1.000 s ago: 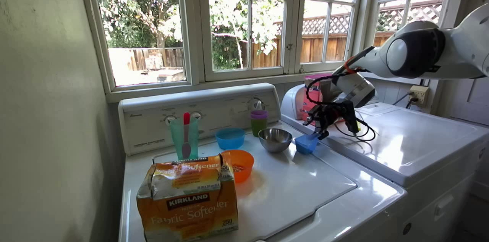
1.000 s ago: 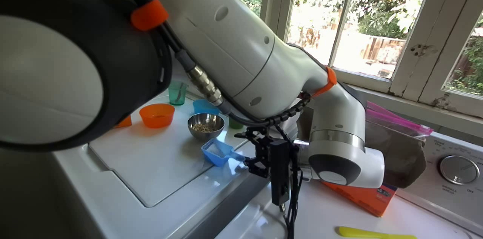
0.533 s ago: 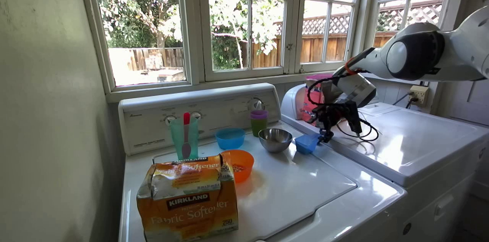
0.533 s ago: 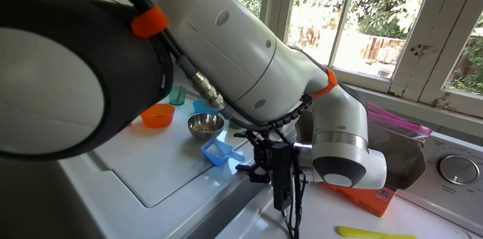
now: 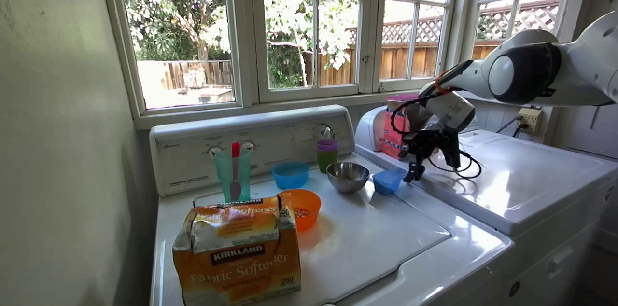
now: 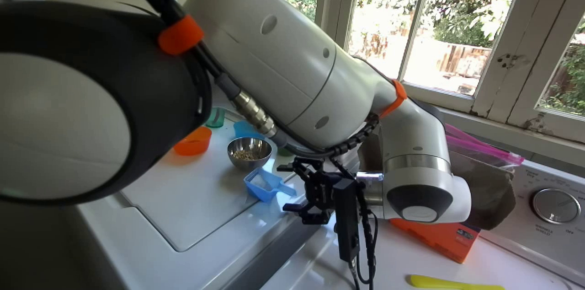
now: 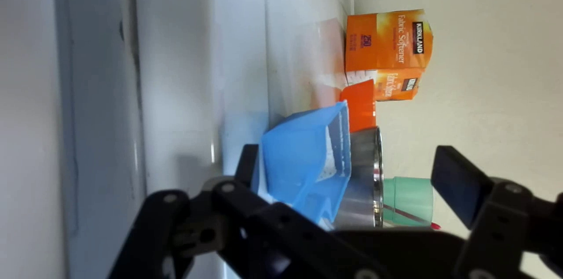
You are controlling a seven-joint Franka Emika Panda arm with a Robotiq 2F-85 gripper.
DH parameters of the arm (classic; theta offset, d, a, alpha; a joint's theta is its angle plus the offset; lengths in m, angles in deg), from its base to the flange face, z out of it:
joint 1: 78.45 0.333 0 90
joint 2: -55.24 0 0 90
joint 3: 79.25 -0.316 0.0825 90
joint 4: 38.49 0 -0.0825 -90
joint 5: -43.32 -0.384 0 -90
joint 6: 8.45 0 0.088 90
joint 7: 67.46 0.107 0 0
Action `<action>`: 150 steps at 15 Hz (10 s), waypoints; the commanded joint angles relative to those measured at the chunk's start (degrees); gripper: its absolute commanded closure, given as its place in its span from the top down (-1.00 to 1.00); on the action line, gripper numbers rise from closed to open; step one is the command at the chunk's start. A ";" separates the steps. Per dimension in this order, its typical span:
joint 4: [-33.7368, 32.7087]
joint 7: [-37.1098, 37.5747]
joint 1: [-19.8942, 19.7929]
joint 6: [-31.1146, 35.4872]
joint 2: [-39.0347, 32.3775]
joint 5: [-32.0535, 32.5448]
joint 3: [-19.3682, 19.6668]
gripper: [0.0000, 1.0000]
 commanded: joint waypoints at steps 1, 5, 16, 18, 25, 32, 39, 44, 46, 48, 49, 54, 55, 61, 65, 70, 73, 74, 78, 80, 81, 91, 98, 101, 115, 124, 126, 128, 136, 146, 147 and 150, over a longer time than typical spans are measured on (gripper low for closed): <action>-0.37 -6.26 0.14 3.11 -0.78 0.82 -0.31 1.00; 0.25 -2.88 -0.07 2.59 0.43 -0.63 -0.05 1.00; 0.90 -4.24 -1.92 2.61 -0.21 -5.65 -2.26 1.00; 1.09 -4.43 -2.17 2.34 -0.27 -6.23 -2.52 1.00; 1.86 -4.47 -1.93 3.06 -0.49 -5.49 -2.05 1.00; 3.13 -3.25 -1.90 1.38 -0.05 -4.91 -1.74 1.00; 5.63 -2.11 -2.06 5.11 0.64 -7.60 -1.98 1.00; 8.26 -1.84 -2.74 5.94 1.90 -9.78 -2.29 1.00; 9.83 -2.12 -3.04 6.08 2.75 -10.69 -2.17 1.00; 11.14 -1.59 -3.24 6.16 3.52 -11.13 -1.75 1.00; 11.82 -1.62 -3.24 6.54 3.87 -11.22 -1.57 1.00; 8.25 0.59 -1.98 5.07 3.35 -10.17 -0.21 1.00; 8.48 0.61 -1.97 5.13 3.47 -10.18 -0.16 1.00; 8.96 1.31 -2.15 6.08 3.49 -11.26 0.08 1.00; 9.19 3.54 -1.86 6.25 3.28 -11.59 0.48 1.00; 9.20 6.46 -1.32 6.00 2.84 -11.45 0.59 1.00; 9.92 5.38 -1.38 6.32 3.05 -12.17 0.11 1.00; 10.18 5.22 -1.51 6.28 3.18 -12.62 0.02 1.00; 10.59 5.07 -1.73 5.95 3.36 -13.72 0.12 1.00; 10.72 5.14 -1.80 5.82 3.41 -14.05 0.20 1.00; 10.76 5.21 -1.82 5.78 3.44 -14.20 0.24 1.00; 10.88 6.39 -2.24 3.53 3.45 -15.91 0.42 0.64; 10.59 7.67 -2.14 2.92 3.04 -16.69 0.55 -0.40; 10.49 8.28 -2.17 2.73 2.85 -17.12 0.60 -0.84; 6.98 3.73 -0.54 4.54 2.25 -13.21 2.41 -0.98; 3.74 -6.04 -1.05 4.81 2.62 -9.30 1.93 -0.98; 3.05 -7.83 -1.15 4.58 2.69 -8.95 1.68 -0.98; 2.32 -9.53 -1.02 4.40 2.80 -8.56 1.52 -0.98; 3.51 -20.78 -1.78 5.18 5.34 -10.64 0.19 -0.98; 8.75 -33.38 -6.08 4.19 9.35 -17.49 -1.43 -0.98; 9.72 -34.30 -6.45 4.11 9.99 -17.95 -1.52 -0.98; 12.53 -37.17 -7.54 3.96 11.81 -19.18 -1.82 -0.98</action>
